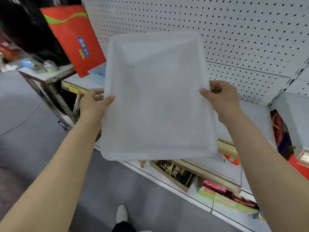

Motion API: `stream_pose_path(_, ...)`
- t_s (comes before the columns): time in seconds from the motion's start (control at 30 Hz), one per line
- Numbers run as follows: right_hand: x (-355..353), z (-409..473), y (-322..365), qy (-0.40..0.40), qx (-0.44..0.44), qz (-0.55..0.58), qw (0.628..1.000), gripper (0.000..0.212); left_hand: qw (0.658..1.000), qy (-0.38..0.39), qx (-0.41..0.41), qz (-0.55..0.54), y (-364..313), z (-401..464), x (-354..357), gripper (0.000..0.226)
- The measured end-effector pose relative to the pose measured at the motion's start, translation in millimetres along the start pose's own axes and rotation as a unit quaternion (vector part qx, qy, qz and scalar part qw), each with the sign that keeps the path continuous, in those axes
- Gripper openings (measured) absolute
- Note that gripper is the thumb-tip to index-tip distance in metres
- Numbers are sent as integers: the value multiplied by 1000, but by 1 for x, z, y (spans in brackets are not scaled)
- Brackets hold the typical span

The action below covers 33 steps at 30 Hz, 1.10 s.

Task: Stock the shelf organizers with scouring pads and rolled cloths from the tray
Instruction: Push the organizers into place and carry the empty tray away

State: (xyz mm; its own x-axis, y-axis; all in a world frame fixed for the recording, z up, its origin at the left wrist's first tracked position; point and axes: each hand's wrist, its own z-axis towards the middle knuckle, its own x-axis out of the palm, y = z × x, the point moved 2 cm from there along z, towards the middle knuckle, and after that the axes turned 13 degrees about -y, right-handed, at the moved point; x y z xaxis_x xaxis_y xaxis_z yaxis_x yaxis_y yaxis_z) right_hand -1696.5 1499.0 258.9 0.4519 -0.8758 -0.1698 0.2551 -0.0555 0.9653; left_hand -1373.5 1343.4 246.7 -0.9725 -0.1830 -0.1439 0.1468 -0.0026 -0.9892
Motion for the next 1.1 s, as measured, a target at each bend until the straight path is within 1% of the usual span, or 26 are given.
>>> stream_pose_path(0.17, 91, -34, 26, 102, 3, 44, 994, 28, 995, -98, -15, -31, 23, 11, -94, 19)
stream_pose_path(0.27, 148, -60, 34, 170, -2, 50, 984, 25, 989, -143, -30, -29, 46, 18, -151, 22)
stream_pose_path(0.37, 205, -85, 37, 229, -6, 44, 972, 23, 980, -187, -51, -35, 70, 26, -199, 29)
stream_pose_path(0.5, 290, -118, 33, 291, 15, 29, 956, 28, 967, -243, -77, -25, 105, 43, -255, 26)
stream_pose_path(0.6, 359, -147, 24, 338, 36, 13, 941, 22, 953, -284, -107, -14, 136, 66, -294, 27)
stream_pose_path(0.73, 458, -181, 7, 384, 51, -13, 922, 19, 932, -333, -144, 16, 183, 110, -342, 28)
stream_pose_path(0.87, 552, -211, -12, 412, 81, -43, 907, 24, 916, -360, -176, 17, 220, 160, -376, 26)
stream_pose_path(0.97, 611, -226, -23, 428, 101, -68, 896, 21, 906, -374, -196, 18, 238, 198, -392, 23)
stream_pose_path(1.03, 646, -231, -26, 438, 102, -77, 890, 20, 902, -378, -208, 20, 249, 222, -402, 26)
stream_pose_path(1.1, 680, -233, -28, 444, 101, -88, 886, 25, 894, -383, -230, 32, 259, 246, -409, 29)
